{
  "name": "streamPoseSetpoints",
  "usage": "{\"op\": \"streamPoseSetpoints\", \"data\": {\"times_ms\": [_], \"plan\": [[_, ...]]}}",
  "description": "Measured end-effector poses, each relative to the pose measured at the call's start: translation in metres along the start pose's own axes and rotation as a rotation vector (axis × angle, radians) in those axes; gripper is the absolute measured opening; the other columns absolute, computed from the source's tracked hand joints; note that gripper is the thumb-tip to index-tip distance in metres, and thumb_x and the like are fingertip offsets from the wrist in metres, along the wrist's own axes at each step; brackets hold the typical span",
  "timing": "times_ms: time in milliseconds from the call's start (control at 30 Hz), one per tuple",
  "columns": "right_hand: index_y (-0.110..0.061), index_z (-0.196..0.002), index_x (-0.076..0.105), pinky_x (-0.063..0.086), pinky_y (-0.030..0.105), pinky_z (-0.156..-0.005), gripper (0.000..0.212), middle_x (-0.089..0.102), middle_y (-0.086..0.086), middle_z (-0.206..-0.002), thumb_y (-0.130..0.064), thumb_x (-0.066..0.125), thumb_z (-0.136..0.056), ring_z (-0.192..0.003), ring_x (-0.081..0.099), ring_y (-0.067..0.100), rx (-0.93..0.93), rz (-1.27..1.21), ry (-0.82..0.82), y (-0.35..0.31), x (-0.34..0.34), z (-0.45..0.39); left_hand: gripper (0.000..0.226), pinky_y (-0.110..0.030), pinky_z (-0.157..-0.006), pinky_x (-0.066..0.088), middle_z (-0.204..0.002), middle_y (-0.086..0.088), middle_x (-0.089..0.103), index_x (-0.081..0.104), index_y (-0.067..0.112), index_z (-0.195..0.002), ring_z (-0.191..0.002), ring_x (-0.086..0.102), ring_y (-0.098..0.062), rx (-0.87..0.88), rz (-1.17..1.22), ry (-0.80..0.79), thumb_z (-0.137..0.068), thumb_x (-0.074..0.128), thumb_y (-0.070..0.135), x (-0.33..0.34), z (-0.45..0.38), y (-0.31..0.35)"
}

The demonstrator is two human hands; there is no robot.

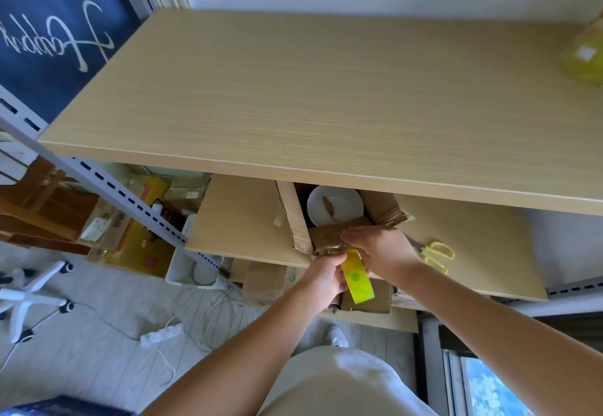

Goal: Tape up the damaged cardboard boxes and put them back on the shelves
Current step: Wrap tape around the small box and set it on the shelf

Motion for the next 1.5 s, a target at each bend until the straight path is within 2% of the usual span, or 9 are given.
{"op": "streamPoseSetpoints", "data": {"times_ms": [167,333,433,667,933,1100,1200,1333,1500], "plan": [[-0.017,-0.099,0.08,0.06,0.024,-0.06,0.061,0.076,-0.002,-0.103,-0.001,0.094,-0.042,-0.089,0.074,0.014,-0.036,0.054,0.031,-0.013,-0.006,0.006,0.01,-0.032,-0.065,0.053,-0.067,0.001,0.074,0.061,0.015,-0.097,-0.059,0.071,-0.014,0.056,-0.093,0.087,-0.101,0.053,0.018,0.001,0.001,0.003],[-0.007,-0.137,0.056,0.053,0.039,-0.091,0.053,0.045,0.006,-0.151,-0.004,0.062,-0.085,-0.112,0.062,0.026,-0.048,0.076,0.147,-0.005,-0.015,0.059,0.019,-0.033,-0.071,0.058,-0.075,-0.011,0.075,0.063,0.011,-0.103,-0.062,0.071,-0.022,0.118,-0.019,0.05,-0.099,0.055,0.027,0.009,-0.004,0.004],[-0.008,-0.13,0.064,0.056,0.041,-0.086,0.036,0.057,0.004,-0.14,-0.012,0.048,-0.097,-0.11,0.065,0.025,-0.03,0.048,0.258,-0.002,-0.029,0.075,0.02,-0.031,-0.064,0.056,-0.071,-0.018,0.073,0.059,0.003,-0.096,-0.056,0.069,-0.025,0.082,0.053,0.007,-0.101,0.043,0.013,0.016,-0.004,0.0],[-0.012,-0.122,0.071,0.058,0.037,-0.089,0.05,0.068,0.003,-0.126,-0.005,0.083,-0.073,-0.116,0.065,0.021,-0.046,0.025,-0.005,0.0,-0.001,0.013,0.025,-0.024,-0.044,0.042,-0.057,-0.015,0.057,0.053,0.001,-0.078,-0.043,0.052,-0.023,0.087,0.074,0.048,-0.095,0.04,-0.01,0.02,0.005,0.005],[-0.014,-0.101,0.079,0.061,0.028,-0.069,0.052,0.076,-0.001,-0.104,-0.003,0.093,-0.052,-0.095,0.073,0.015,-0.047,0.002,0.121,0.005,0.006,0.007,0.02,-0.026,-0.041,0.043,-0.051,-0.011,0.057,0.051,0.004,-0.084,-0.04,0.05,-0.022,0.019,-0.029,0.142,-0.101,0.043,-0.004,0.019,0.006,0.016],[-0.009,-0.116,0.072,0.055,0.032,-0.088,0.029,0.067,0.006,-0.125,-0.009,0.072,-0.086,-0.105,0.065,0.02,-0.074,0.032,0.29,0.011,-0.012,0.035,0.007,-0.037,-0.06,0.059,-0.075,-0.022,0.066,0.054,-0.003,-0.102,-0.065,0.064,-0.03,-0.065,0.08,0.037,-0.101,0.047,-0.002,0.02,0.015,0.011],[-0.01,-0.111,0.067,0.055,0.036,-0.074,0.019,0.063,0.005,-0.113,-0.008,0.061,-0.094,-0.092,0.063,0.023,0.186,0.085,0.329,0.061,-0.029,0.082,0.012,-0.039,-0.056,0.061,-0.087,-0.029,0.064,0.05,-0.008,-0.111,-0.078,0.067,-0.034,-0.124,0.1,-0.011,-0.1,0.048,-0.003,0.017,0.019,0.012],[-0.016,-0.122,0.062,0.048,0.027,-0.069,0.026,0.059,0.004,-0.12,-0.022,0.058,-0.096,-0.095,0.059,0.018,0.686,0.055,-0.061,0.147,-0.019,0.118,0.005,-0.038,-0.046,0.058,-0.086,-0.028,0.063,0.049,-0.005,-0.104,-0.08,0.067,-0.037,-0.181,0.118,-0.009,-0.099,0.048,-0.003,0.021,0.024,0.01],[-0.013,-0.121,0.06,0.042,0.017,-0.063,0.026,0.052,-0.003,-0.104,-0.023,0.06,-0.097,-0.077,0.056,0.008,0.78,-0.033,-0.274,0.171,0.01,0.124,0.004,-0.035,-0.068,0.054,-0.086,-0.015,0.076,0.056,0.008,-0.102,-0.071,0.075,-0.028,-0.222,-0.061,-0.032,-0.098,0.054,0.007,0.012,0.025,0.006]]}}
Point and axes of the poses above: each hand's wrist, its own z-axis away from the middle knuckle, its own x-axis out of the palm, y = z × x, the point moved 7 cm from there along -z, towards the middle knuckle
